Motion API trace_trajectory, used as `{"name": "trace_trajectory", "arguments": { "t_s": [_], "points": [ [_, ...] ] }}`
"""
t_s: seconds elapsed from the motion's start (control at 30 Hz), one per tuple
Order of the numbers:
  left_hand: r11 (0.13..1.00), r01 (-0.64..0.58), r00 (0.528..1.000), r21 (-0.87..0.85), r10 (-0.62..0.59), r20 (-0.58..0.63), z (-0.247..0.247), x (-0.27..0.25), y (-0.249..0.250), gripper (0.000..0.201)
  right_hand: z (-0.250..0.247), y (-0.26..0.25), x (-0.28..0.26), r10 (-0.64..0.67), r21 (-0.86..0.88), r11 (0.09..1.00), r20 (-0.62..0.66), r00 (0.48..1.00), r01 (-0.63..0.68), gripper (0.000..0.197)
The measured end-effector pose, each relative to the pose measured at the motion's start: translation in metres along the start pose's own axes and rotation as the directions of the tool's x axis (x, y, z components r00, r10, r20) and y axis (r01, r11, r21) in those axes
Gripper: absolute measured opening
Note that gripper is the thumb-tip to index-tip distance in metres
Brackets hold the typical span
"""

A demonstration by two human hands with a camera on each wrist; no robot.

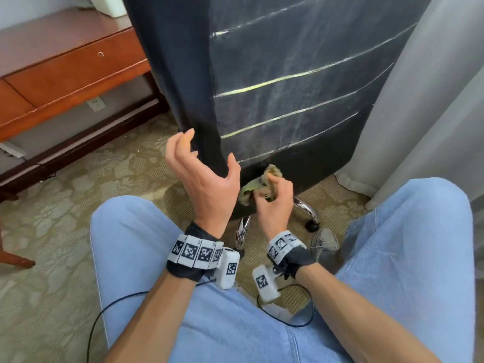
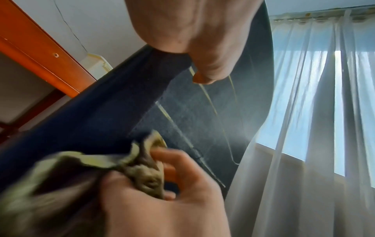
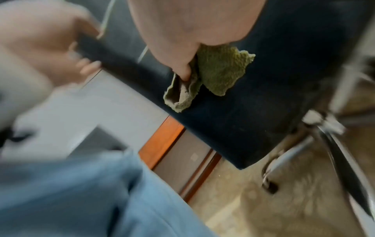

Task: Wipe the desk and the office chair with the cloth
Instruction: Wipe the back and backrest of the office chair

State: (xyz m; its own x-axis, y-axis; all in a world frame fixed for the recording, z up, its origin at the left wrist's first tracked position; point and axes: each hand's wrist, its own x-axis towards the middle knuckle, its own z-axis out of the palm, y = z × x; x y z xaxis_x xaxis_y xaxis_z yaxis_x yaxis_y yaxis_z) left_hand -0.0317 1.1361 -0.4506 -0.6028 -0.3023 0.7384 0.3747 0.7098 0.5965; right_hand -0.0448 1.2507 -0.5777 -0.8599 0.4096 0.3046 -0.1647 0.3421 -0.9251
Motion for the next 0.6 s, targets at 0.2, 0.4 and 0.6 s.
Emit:
{"name": "trace_trajectory", "arguments": {
  "t_s": [0.2,0.4,0.6],
  "points": [
    [0.998,0.02,1.0,0.054,-0.02,-0.004,-0.004,0.006,-0.013,0.07,0.029,-0.006,-0.024,-0.648,-0.146,0.601,0.487,0.586,0.786,0.05],
    [0.996,0.045,0.999,0.073,-0.045,-0.001,-0.006,0.008,-0.029,0.078,-0.018,0.025,0.023,-0.542,-0.386,0.651,0.366,0.756,0.653,0.045],
    [0.994,0.09,0.996,0.061,-0.09,-0.015,-0.003,0.011,-0.031,0.081,-0.083,0.042,0.089,-0.278,-0.418,0.89,-0.182,0.943,0.182,0.054]
  ]
}}
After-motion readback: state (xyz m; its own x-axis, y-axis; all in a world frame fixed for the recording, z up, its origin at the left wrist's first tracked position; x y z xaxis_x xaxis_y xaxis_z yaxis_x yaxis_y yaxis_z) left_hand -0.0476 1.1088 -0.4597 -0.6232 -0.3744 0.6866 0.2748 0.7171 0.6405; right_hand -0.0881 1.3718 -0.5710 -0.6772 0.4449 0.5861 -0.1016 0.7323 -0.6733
